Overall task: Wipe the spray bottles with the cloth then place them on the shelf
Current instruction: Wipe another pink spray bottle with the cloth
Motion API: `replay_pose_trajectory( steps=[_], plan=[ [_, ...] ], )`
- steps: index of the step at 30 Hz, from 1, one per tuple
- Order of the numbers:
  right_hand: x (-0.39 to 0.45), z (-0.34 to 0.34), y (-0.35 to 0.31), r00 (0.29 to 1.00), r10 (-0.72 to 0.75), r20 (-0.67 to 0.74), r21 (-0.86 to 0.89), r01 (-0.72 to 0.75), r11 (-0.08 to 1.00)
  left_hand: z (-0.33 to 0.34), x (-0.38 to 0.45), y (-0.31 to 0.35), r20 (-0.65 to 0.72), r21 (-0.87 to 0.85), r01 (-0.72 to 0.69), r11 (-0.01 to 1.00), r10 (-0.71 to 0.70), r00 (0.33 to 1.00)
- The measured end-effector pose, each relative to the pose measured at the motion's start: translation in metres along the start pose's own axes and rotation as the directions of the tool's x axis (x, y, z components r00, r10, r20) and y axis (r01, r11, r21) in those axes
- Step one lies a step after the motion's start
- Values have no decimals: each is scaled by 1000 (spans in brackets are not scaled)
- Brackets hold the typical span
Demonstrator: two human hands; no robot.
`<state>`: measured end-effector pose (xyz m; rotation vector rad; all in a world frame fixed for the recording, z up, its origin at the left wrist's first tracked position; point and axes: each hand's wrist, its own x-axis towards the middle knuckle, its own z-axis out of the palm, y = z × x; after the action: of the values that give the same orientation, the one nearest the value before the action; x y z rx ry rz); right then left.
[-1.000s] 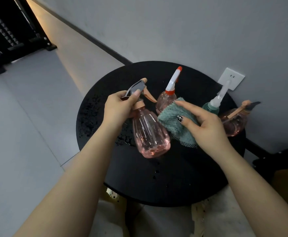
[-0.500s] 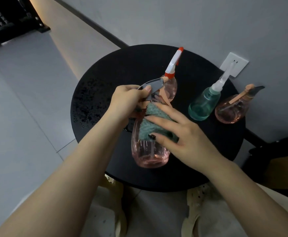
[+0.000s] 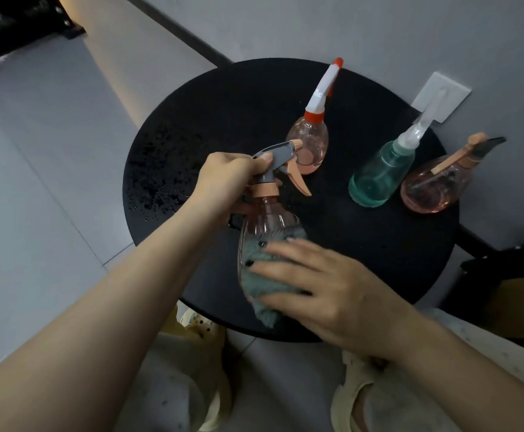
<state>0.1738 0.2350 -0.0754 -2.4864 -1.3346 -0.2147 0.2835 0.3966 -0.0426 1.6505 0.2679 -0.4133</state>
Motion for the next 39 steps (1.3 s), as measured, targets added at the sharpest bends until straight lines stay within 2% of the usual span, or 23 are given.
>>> replay_pose_trajectory(
  steps=[3, 5, 7, 8, 11, 15, 17, 19, 22, 24, 27, 30, 34, 39],
  plan=[
    [4, -3, 4, 968, 240, -70, 151, -227, 962, 4, 0, -3, 9, 34, -10, 999, 9, 1000],
    [8, -6, 7, 899, 421, -120, 331, -363, 871, 8, -1, -6, 23, 73, -18, 997, 17, 1000],
    [10, -9, 8, 840, 524, -144, 454, -415, 789, 10, -2, -7, 33, 72, -24, 997, 21, 999],
    [10, -9, 7, 831, 535, -153, 463, -419, 781, 11, -2, -7, 29, 62, -26, 998, 24, 999],
    [10, -9, -1, 882, 437, -178, 338, -363, 869, 11, -3, -7, 12, 66, -42, 997, 41, 999],
    [5, -5, -16, 990, 101, -101, 60, -95, 994, 10, -3, -6, 32, 82, -57, 995, 54, 998],
    [2, 3, -24, 999, -29, -40, -12, 28, 1000, 10, -2, -6, 42, 141, -66, 988, 60, 997],
    [1, 9, -27, 997, -77, -2, -43, 77, 996, 10, 0, -8, 39, 229, -92, 969, 85, 996],
    [0, 6, -20, 999, -30, -14, -29, 30, 999, 12, 1, -9, 40, 295, -107, 950, 99, 994],
    [0, 0, -12, 993, 102, -62, 25, -100, 995, 13, 2, -8, 49, 299, -108, 948, 98, 994],
    [3, -5, -2, 916, 365, -166, 195, -332, 923, 17, 0, -8, 61, 306, -109, 946, 95, 994],
    [4, -5, 3, 864, 466, -189, 262, -413, 872, 19, -1, -9, 66, 303, -109, 947, 93, 993],
    [5, -6, -3, 911, 356, -208, 114, -339, 934, 16, 0, -8, 55, 301, -112, 947, 100, 993],
    [0, -4, -16, 990, 67, -121, -48, -74, 996, 11, 3, -8, 51, 279, -100, 955, 89, 995]
  ],
)
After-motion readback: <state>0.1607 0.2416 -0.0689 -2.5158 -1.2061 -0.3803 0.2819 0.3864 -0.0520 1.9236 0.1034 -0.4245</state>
